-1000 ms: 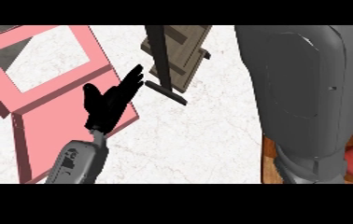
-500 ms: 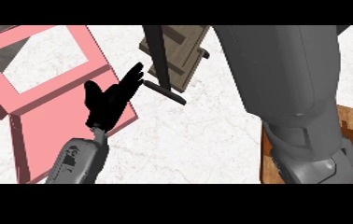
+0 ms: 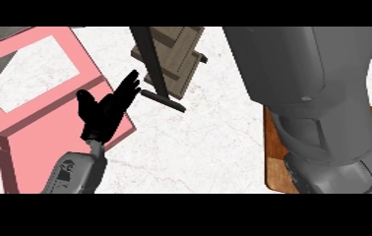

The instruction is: Pick the squash from the cutting board and place it in the tiered basket

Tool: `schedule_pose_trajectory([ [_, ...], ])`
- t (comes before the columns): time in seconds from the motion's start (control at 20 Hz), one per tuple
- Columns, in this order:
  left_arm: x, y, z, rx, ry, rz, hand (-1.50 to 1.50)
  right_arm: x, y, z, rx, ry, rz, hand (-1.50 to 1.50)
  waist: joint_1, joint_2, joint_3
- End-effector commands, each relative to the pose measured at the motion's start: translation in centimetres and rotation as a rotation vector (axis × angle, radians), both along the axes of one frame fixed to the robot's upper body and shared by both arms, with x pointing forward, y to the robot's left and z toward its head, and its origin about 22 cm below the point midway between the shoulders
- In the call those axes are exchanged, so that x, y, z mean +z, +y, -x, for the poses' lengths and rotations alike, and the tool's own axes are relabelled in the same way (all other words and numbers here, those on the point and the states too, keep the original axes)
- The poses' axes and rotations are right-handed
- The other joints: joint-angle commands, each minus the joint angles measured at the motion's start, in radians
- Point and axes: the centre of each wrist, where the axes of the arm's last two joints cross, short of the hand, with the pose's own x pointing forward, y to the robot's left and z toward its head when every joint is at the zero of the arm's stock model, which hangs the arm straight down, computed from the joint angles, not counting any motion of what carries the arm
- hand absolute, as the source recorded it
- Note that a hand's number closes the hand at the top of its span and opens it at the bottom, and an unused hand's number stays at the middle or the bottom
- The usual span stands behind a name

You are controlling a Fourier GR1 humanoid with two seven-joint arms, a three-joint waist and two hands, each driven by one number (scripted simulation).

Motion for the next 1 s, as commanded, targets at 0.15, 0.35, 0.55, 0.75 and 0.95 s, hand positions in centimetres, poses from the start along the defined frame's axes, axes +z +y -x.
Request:
schedule_pose_trajectory([
  [0.15, -0.4, 2.1, 0.9, 0.057, 0.017, 0.001, 0.00, 2.1, 0.3, 1.9, -0.087, 0.096, -0.174, -1.50, -0.072, -0.026, 0.004],
  [0.35, -1.5, 3.1, 1.2, 0.086, 0.043, -0.014, 0.00, 4.4, -0.4, 5.3, 0.026, 0.132, -0.129, -1.50, -0.108, -0.038, 0.006],
  [0.55, -1.5, 3.6, 1.7, 0.121, 0.049, 0.000, 0.00, 5.5, -0.9, 8.0, 0.088, 0.157, -0.109, -1.50, -0.125, -0.055, 0.008],
  [0.75, -2.0, 3.4, 1.9, 0.136, 0.059, 0.019, 0.00, 5.5, -2.4, 9.7, 0.119, 0.172, -0.121, -1.50, -0.150, -0.059, 0.009],
  [0.95, -1.9, 4.2, 2.4, 0.155, 0.064, 0.024, 0.00, 6.0, -4.6, 11.9, 0.144, 0.154, -0.150, -1.50, -0.164, -0.067, 0.011],
])
